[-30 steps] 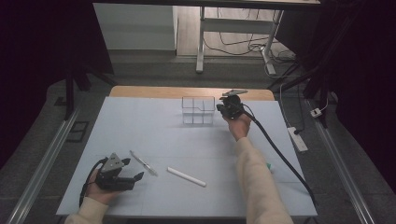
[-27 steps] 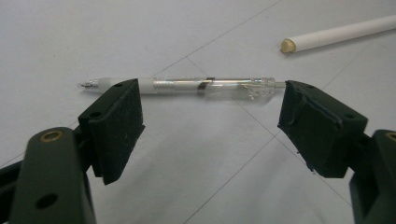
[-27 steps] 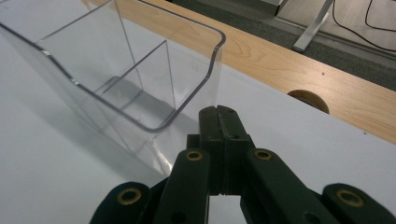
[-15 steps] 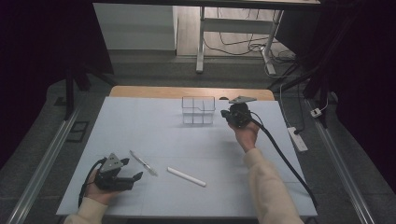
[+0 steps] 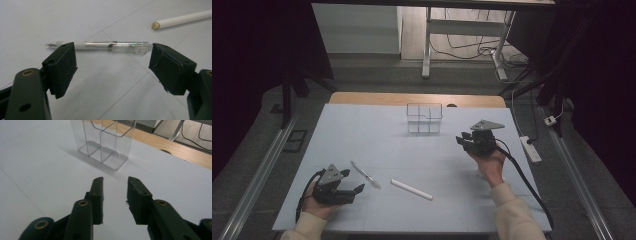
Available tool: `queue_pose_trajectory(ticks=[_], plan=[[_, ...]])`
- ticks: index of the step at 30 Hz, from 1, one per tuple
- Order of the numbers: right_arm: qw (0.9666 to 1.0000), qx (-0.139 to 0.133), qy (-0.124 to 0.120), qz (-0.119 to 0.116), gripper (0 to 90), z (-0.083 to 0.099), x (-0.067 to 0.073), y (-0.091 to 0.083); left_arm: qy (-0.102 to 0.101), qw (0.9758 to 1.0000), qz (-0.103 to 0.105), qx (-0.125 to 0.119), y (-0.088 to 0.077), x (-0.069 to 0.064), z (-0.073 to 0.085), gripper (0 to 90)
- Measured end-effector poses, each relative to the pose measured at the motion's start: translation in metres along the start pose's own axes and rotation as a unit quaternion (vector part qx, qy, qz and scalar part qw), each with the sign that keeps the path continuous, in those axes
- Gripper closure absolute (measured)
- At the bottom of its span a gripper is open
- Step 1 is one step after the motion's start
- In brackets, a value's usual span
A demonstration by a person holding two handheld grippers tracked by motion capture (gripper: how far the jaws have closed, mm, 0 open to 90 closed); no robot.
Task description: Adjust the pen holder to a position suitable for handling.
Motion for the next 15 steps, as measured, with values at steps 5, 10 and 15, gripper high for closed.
queue_pose_trajectory(ticks=[5, 10, 15], plan=[[0.9999, 0.004, 0.004, -0.014, 57.6, 0.010, 0.007, -0.018, 0.001, 1.0000, 0.001, -0.001, 0.000, 0.000, 0.000, 22.4], [0.9995, -0.001, 0.008, -0.031, 53.6, 0.024, 0.014, -0.034, 0.001, 1.0000, 0.002, -0.001, 0.000, 0.000, 0.000, 22.7], [0.9991, -0.006, 0.011, -0.042, 52.0, 0.037, 0.017, -0.045, 0.002, 1.0000, 0.004, -0.001, 0.000, 0.001, 0.000, 22.7]])
Point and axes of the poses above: each handheld gripper's, and its own axes: y roughly forward along the jaws, z roughly out of its underside, x roughly to its left, the point moved 3 cm from there along y, roughly forward along the jaws, and after that the axes turned 14 degrees about -x, right-handed, at the moved point
